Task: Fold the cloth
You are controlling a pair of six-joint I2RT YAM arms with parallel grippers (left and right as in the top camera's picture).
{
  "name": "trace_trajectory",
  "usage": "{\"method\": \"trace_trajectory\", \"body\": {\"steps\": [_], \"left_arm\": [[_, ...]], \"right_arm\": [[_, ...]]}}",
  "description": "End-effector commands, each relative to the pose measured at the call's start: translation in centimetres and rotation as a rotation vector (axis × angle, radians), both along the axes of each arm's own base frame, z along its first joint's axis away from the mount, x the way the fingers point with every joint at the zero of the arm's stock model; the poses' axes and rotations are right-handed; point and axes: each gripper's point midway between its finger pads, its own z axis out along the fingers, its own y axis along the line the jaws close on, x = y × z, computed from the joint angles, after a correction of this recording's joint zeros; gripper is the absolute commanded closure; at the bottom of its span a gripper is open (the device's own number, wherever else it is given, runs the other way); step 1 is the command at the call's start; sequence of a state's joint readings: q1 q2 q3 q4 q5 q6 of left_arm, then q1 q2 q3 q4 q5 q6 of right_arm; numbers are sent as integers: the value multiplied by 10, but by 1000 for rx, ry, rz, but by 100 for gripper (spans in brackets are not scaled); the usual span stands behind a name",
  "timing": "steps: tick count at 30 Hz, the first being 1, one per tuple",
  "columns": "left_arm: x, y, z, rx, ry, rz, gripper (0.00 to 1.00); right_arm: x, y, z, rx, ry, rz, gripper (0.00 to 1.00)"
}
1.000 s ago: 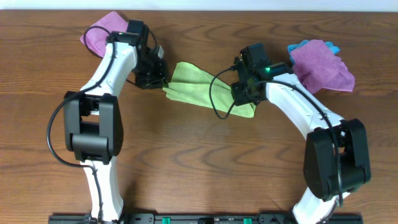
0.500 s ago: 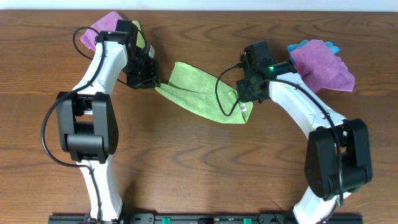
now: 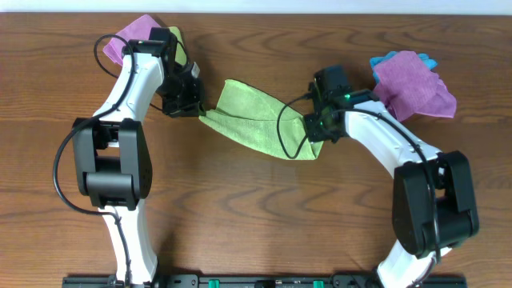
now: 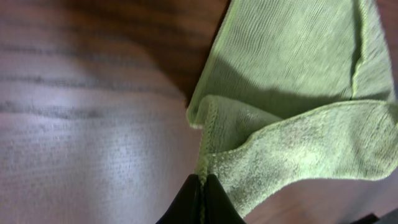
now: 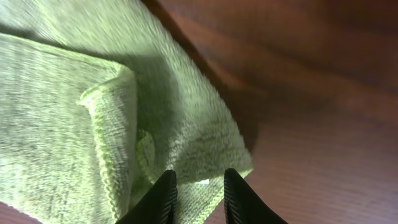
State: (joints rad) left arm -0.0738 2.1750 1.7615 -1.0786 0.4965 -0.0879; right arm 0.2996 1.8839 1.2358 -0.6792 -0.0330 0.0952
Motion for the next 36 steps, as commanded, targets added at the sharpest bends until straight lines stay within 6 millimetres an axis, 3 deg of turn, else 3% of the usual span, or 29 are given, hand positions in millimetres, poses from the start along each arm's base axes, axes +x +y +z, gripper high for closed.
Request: {"method": "trace_trajectory", "body": {"steps": [1,16,25,36], "left_arm": [[-1,3,15,11,-37,-38,94],[-16,13,11,70,17,-60,94],[-16,13,11,70,18,-60,94],[-16,13,11,69,17,-60,94]], "right_arm": [[-5,0,0,27,10,-57,75],[-6,16,-3,191,66,-357,70],[-25,16,-11,216,161,-499,68],[-2,25,-4,283,80,-502,67]]}}
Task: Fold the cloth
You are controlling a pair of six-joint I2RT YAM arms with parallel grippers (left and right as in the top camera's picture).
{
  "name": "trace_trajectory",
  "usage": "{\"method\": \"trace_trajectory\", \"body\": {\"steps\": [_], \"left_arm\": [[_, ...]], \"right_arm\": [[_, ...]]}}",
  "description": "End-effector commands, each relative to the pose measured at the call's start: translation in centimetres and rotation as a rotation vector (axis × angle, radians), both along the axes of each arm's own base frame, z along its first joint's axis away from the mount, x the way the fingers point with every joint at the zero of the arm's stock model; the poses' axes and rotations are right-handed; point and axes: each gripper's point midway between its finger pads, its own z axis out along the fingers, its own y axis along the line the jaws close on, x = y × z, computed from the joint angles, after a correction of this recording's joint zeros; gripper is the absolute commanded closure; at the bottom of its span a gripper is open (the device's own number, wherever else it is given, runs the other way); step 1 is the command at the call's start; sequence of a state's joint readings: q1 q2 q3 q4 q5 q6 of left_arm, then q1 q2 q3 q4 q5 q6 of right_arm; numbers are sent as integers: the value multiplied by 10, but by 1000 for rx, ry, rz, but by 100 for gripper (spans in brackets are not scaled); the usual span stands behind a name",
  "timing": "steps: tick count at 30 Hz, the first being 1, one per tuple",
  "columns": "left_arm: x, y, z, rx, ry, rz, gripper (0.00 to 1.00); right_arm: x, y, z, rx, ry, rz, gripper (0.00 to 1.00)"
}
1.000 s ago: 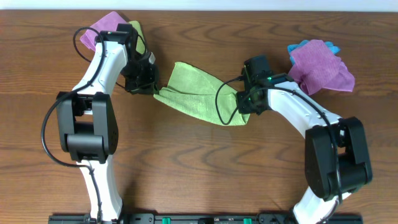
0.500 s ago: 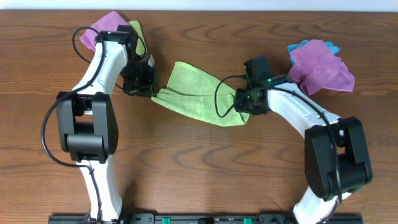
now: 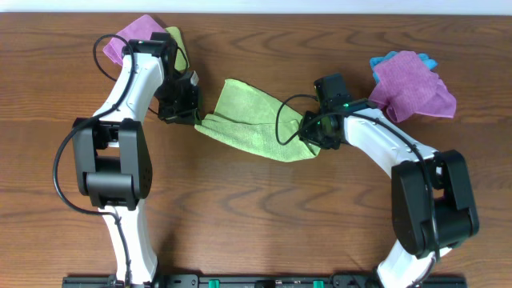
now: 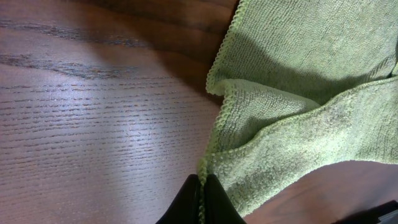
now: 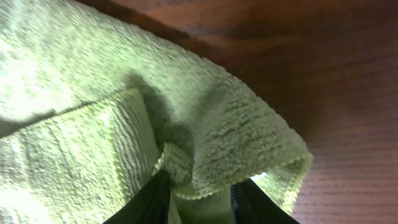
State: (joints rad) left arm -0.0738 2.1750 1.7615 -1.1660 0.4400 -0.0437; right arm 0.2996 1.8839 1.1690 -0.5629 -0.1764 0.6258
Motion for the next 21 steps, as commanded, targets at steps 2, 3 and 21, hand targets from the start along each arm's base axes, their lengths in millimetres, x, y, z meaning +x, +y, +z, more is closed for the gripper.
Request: {"method": "trace_trajectory", "body": {"steps": [2,3,21], "left_arm": [[4,3,14,8,-48,-18,94],[4,3,14,8,-48,-18,94],[3,-2,16,-24,-46,-16,94]], "right_arm": [[3,0,6,18,-15,-33,67],[4,-1,5,13,-19,-35,68],[53,-33,7,-81,-198,-134,99]]}}
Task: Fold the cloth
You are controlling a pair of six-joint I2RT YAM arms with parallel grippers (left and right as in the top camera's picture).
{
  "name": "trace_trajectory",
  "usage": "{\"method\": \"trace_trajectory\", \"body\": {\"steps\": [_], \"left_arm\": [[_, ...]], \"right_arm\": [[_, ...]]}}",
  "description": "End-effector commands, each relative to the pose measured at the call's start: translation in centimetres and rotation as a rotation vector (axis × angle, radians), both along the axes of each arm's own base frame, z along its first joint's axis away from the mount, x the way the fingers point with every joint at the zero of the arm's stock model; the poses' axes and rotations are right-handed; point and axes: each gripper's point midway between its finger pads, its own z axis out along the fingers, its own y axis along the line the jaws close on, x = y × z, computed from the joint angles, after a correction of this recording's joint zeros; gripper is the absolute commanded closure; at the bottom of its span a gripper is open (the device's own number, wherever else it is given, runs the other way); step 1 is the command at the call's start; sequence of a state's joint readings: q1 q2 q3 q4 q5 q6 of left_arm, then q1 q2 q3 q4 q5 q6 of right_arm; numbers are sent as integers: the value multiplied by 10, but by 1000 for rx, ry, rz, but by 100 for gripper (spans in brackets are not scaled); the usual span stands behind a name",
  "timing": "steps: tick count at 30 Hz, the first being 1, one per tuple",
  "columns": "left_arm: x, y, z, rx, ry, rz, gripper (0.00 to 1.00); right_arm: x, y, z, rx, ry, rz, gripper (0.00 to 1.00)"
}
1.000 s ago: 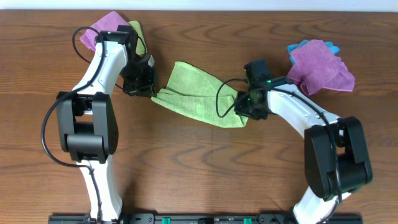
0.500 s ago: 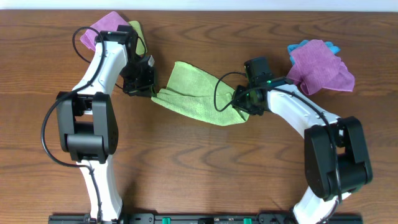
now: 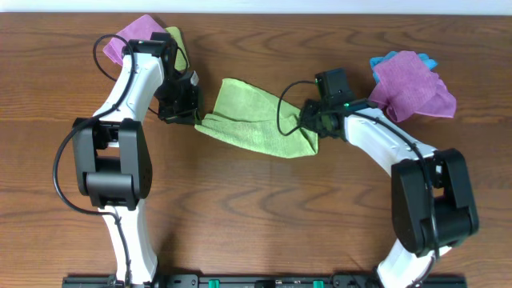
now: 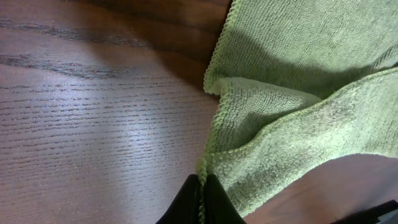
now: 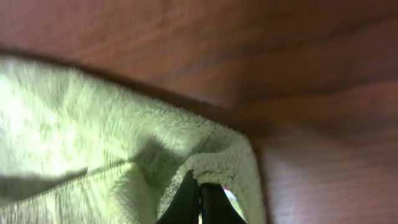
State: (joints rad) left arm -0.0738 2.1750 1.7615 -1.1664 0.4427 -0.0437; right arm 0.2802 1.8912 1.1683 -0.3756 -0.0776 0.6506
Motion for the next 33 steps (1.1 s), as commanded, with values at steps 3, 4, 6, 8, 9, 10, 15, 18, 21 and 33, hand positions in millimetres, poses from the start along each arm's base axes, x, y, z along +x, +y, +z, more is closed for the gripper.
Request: {"method": "trace_trajectory", "body": {"steps": [3,4,6,8,9,10,15,18,21,33], "left_arm": [[4,-6,18,-46,-46,-14,94],[4,-7,18,-54,-46,-13,94],[3,-9,19,-61,-44,-11,94],[3,-10,20,-68,-44,-11,94],[3,-11,20,-78,-43,-10,94],[3,-13,21,-87,-42,-9,94],[3,-17,23,-114,-38,-6,94],[2,-20,25,-131,-36,-4,94],[2,-22,25,-135,-36,-8,94],[-3,-37,25,-135,-32,-47,94]], "right_arm": [[12,-40,-4,-70,-22,-107,99],[14,-45,-3,-72,-26,-120,99],[21,-55,-1,-66,-48,-146,99],[30,-65,3,-48,-75,-192,99],[35,-69,6,-38,-91,-215,99],[39,-73,8,-27,-107,-237,98],[60,-90,22,-3,-199,-282,66],[62,-92,23,15,-202,-282,46],[58,-87,21,38,-182,-245,39],[33,-26,23,160,-172,231,40]]}}
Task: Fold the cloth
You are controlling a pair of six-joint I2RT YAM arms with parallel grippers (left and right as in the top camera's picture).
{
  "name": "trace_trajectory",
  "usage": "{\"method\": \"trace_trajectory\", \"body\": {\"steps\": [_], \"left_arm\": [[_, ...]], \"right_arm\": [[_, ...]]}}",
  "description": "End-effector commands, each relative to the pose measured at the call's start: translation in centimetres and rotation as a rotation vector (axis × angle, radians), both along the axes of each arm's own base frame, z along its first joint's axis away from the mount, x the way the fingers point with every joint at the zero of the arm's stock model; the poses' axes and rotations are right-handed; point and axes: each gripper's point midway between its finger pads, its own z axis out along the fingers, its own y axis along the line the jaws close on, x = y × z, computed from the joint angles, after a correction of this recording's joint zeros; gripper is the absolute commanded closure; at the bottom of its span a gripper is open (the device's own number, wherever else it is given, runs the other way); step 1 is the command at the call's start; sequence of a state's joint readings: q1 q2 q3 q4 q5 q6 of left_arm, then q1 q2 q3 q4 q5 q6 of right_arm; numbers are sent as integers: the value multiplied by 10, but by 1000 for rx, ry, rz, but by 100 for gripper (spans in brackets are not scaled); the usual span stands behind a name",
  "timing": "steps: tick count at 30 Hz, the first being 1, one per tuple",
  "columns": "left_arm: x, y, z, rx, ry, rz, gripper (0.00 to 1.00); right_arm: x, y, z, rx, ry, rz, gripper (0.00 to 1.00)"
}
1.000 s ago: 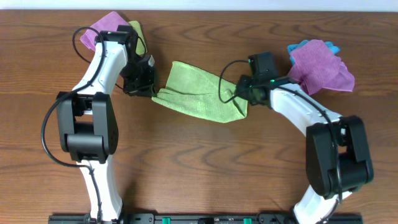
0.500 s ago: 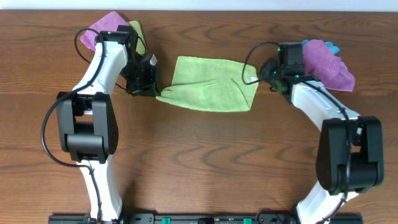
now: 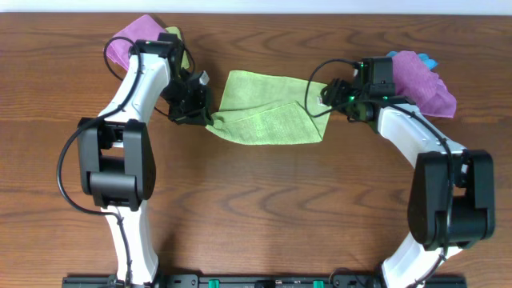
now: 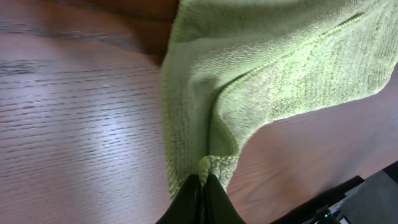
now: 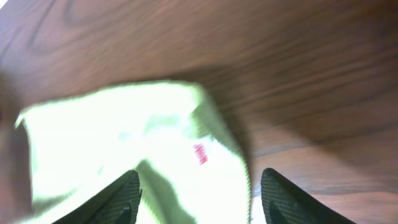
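The green cloth (image 3: 268, 112) lies folded on the wooden table (image 3: 256, 208), roughly a rectangle with a second layer over its lower half. My left gripper (image 3: 210, 120) is shut on the cloth's lower left corner; the left wrist view shows the cloth (image 4: 261, 81) pinched between the black fingertips of the gripper (image 4: 202, 180). My right gripper (image 3: 332, 92) stands wide open at the cloth's upper right corner. In the right wrist view, the cloth (image 5: 124, 130) is washed out bright below the spread fingers (image 5: 127, 199) of the gripper (image 5: 196, 199), with nothing between them.
A purple cloth (image 3: 132, 36) and another green cloth (image 3: 178, 44) lie at the back left behind my left arm. A purple cloth (image 3: 424, 84) over a blue one (image 3: 430, 61) lies at the back right, close to my right wrist.
My right gripper has opened and let go of the cloth's right end, and now sits further right and back. The cloth lies flatter and squarer. My left gripper still holds its corner, slightly further right.
At first my left gripper held the cloth's left corner and my right gripper was open over its right end. Then the right fingers stood around a fold there, then were shut on it. Now the right end is laid down and released.
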State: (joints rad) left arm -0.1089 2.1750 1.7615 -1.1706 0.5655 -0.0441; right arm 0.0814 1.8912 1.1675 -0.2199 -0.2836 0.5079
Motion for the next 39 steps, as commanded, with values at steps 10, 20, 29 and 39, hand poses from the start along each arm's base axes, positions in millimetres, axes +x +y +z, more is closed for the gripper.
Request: {"method": "trace_trajectory", "body": {"steps": [10,20,29,39], "left_arm": [[7,-5,15,-10,-73,-30,94],[9,-5,15,-11,-84,-30,94],[11,-5,15,-12,-92,-28,94],[18,-6,15,-16,-116,-18,94]], "right_arm": [[-16,36,2,-21,-105,393,39],[-28,63,-34,-13,-63,505,40],[-32,73,-42,-22,-53,537,56],[-28,67,-36,-46,-68,520,99]]}}
